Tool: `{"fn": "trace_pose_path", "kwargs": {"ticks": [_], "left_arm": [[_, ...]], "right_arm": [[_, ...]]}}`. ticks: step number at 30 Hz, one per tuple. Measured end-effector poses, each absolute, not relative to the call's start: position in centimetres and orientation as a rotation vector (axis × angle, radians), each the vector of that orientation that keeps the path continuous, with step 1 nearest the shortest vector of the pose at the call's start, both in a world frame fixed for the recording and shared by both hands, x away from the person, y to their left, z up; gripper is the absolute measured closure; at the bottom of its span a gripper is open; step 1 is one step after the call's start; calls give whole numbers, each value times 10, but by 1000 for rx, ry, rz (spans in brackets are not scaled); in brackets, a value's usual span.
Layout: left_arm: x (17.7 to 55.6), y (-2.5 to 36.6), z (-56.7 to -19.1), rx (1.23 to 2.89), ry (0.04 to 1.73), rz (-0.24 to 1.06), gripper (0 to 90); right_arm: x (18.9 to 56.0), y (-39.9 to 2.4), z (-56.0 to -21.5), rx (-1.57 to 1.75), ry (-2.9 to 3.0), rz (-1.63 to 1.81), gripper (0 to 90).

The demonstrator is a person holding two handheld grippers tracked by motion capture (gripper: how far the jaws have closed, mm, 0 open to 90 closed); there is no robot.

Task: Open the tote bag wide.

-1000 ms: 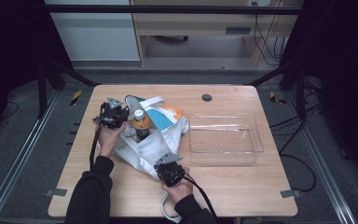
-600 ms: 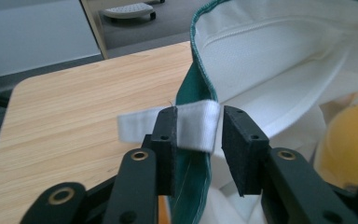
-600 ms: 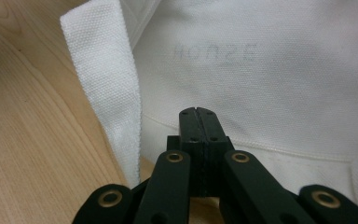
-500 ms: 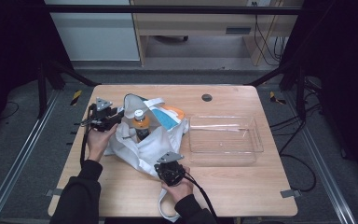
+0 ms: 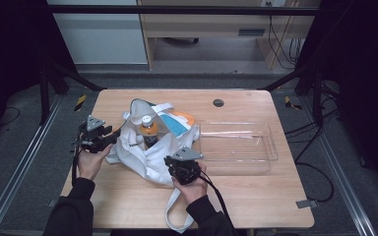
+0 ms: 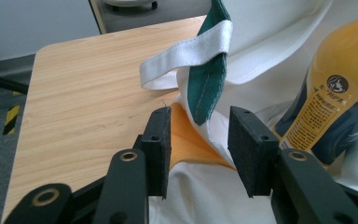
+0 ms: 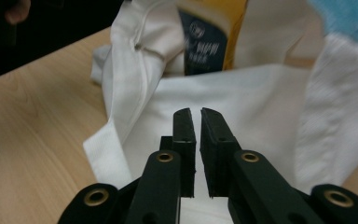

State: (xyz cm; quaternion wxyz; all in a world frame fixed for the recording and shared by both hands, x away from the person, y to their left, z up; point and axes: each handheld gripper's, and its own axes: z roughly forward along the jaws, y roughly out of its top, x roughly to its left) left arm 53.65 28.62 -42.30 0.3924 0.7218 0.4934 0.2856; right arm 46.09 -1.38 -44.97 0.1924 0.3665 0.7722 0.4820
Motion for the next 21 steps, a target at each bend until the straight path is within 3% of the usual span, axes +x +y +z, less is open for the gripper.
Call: {"fn": "trace_pose_path", "kwargs": {"ticks": [3,8,21], "left_arm": [[537,284,-425,1830,1252,716,595],[539,277,-434,1874,1258,715,621],[542,273,-447,1971,1239,775,750]], "right_arm": [[463,-17,-442,1031,2131,1366,833],[475,-24,-425,1038,2041,1348,900],[507,-26,-432,1162,1981,1260,900]]}}
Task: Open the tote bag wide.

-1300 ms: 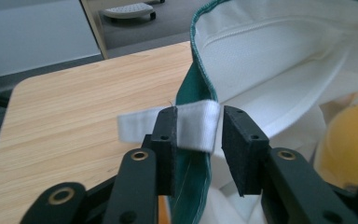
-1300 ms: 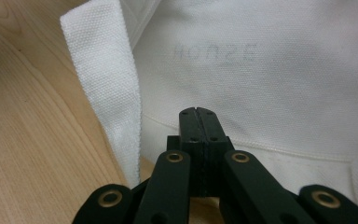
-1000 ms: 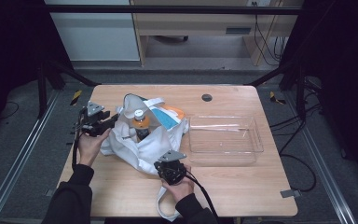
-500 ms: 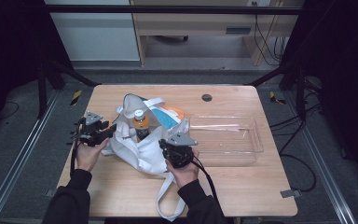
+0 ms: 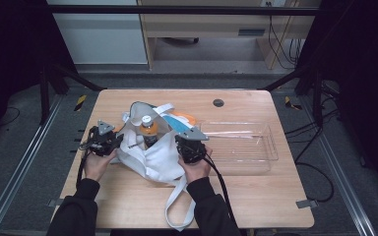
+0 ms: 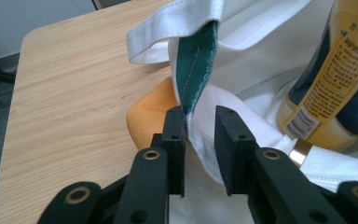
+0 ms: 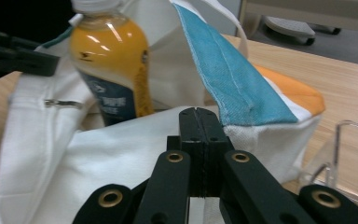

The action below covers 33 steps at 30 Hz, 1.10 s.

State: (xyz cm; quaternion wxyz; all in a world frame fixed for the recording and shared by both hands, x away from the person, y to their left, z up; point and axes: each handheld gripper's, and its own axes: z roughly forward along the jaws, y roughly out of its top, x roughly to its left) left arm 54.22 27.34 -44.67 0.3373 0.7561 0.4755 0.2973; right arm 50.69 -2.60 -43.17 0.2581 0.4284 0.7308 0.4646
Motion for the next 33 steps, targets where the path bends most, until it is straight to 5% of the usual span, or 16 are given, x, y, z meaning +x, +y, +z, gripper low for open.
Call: {"fn": "trace_pose_path", "kwargs": {"ticks": [14,33], "left_arm": [[540,271,-446,1984,1228,793,718],[496,271,-424,1863,1122,729,518]], "right_arm": [[514,-42,-435,1229,1960,1264,900],[483,-61,-414,1050,2057,1337,576]]}}
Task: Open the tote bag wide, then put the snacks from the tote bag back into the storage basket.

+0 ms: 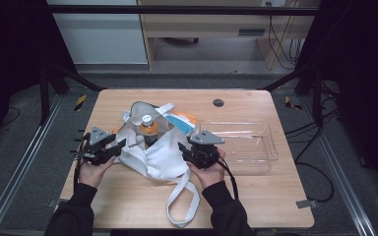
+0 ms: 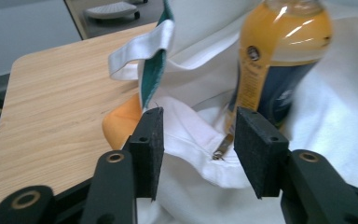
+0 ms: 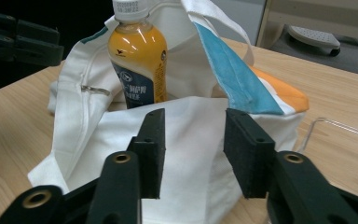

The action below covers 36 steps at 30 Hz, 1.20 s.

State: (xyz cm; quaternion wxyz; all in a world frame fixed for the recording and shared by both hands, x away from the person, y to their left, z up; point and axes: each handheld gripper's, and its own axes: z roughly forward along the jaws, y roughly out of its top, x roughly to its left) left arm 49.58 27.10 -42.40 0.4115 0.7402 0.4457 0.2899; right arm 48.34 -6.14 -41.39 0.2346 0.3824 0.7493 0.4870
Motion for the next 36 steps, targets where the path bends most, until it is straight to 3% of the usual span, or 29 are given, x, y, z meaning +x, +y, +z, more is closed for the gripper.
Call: {"fn": "trace_pose_path", "kwargs": {"ticks": [9,24,36], "left_arm": [[480,274,-420,1815,1072,704,451],[475,256,-402,1785,1027,666,390],[483,243,-391,1783,1004,687,366]], "right_arm": [[468,-96,-414,1035,2073,1330,467],[441,-168,-424,1104,2027,1301,418],[428,-199,-433,1145,2018,1267,392]]}}
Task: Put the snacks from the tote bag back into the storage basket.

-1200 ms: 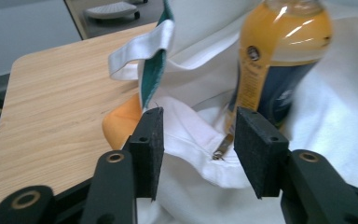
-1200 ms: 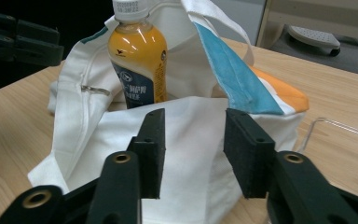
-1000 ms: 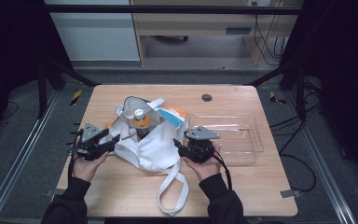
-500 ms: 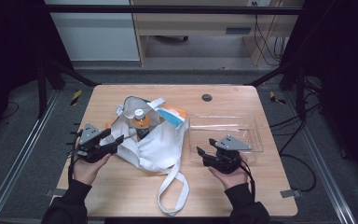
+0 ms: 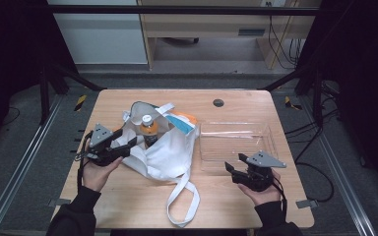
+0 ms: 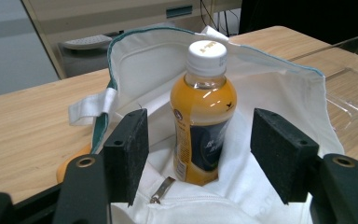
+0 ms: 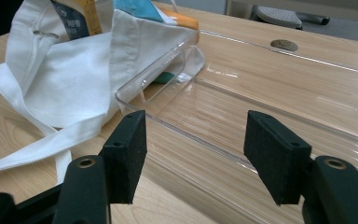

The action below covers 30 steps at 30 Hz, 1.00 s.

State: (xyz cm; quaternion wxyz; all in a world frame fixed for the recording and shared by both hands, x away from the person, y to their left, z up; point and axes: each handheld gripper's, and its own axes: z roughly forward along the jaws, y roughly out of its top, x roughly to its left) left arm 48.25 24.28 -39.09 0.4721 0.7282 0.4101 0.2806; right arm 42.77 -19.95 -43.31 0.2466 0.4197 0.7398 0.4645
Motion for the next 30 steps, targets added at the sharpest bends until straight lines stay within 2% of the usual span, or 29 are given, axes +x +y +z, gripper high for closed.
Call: {"fn": "trace_pose_path", "kwargs": {"ticks": [11,30], "left_arm": [[493,235,-386,1754,1004,689,354],[517,215,-388,1757,1008,731,359]], "right_arm": [[413,-215,-439,1172,2017,1223,384],[408,-227,-447,1196,2033,1227,386]]}}
